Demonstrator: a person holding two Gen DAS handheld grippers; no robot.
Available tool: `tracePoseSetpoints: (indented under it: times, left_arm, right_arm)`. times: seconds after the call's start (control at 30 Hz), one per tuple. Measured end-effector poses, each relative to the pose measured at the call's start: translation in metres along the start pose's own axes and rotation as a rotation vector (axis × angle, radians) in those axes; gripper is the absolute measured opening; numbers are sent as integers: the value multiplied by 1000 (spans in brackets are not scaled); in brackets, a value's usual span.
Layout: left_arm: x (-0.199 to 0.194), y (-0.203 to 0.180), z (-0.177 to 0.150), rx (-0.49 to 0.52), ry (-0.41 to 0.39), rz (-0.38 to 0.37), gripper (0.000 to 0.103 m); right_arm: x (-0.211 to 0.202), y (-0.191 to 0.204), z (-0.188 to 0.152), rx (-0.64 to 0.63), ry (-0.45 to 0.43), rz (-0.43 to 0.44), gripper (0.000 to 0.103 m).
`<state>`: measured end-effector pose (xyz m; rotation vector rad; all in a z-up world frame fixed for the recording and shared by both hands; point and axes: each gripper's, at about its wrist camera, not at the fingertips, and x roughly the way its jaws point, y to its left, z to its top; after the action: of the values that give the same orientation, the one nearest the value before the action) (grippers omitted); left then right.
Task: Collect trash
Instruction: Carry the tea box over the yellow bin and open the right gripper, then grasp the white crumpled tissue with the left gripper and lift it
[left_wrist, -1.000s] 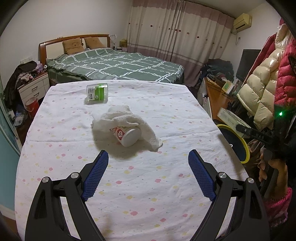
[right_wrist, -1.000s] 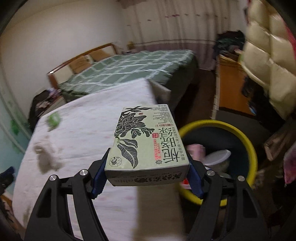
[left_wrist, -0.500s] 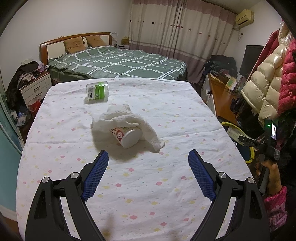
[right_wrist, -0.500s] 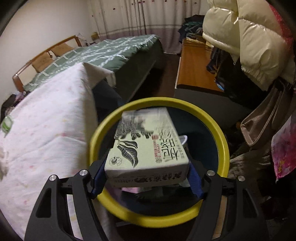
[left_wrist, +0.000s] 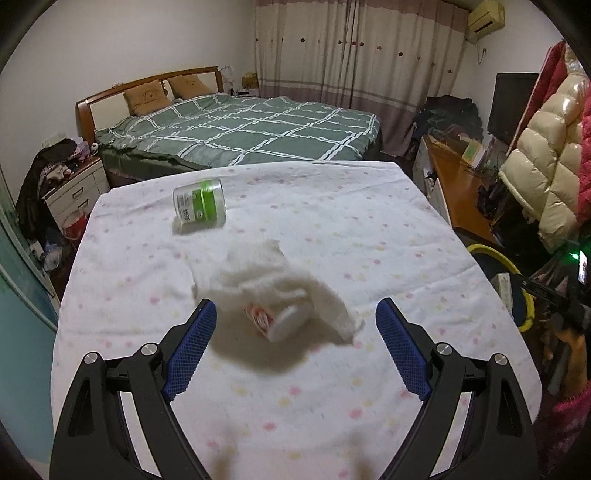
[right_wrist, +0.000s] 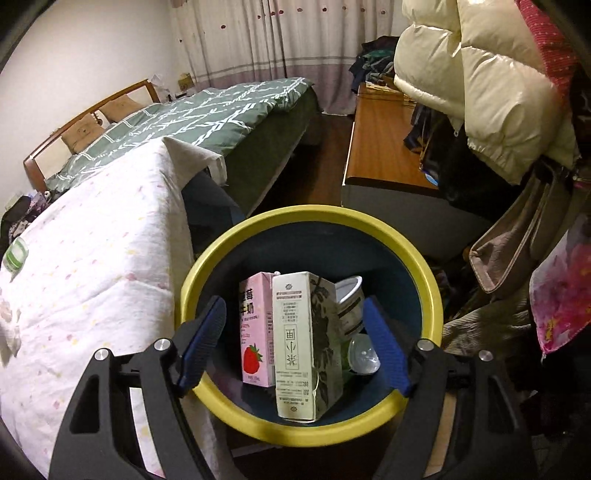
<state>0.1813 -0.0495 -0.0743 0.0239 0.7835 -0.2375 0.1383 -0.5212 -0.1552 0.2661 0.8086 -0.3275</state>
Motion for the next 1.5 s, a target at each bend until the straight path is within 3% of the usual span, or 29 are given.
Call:
tracePoseSetpoints:
  times: [0.3,0.5,0.7,0.8,0.87,0.9,1.23,1.5]
  left_arm:
    - [43,5,22,27,58,22,77]
    - [60,4,25,47,94,38,64]
    - [66,4,25,69,107,62,44]
    - [65,3,25,84,108,67,30]
    - [63,2,26,90,107,59,15]
    - [62,1,27,92,104,53,14]
    - [38,-34,52,160,35,-10,10]
    - [15,-88,67,226,-9,-104,10]
  right_arm:
    - [1,1,-4,7,15,26,72]
    - [7,1,-6,14,34,38,72]
    - [5,2,-6,14,31,49,72]
    - [3,4,-6,10,27,55,72]
    - [1,5,-6,8,24,60,72]
    - [0,5,-6,8,24,61,72]
    - [-21,1,-4,19,-10,90,72]
    - [-48,-11,-6,38,-57,105,72]
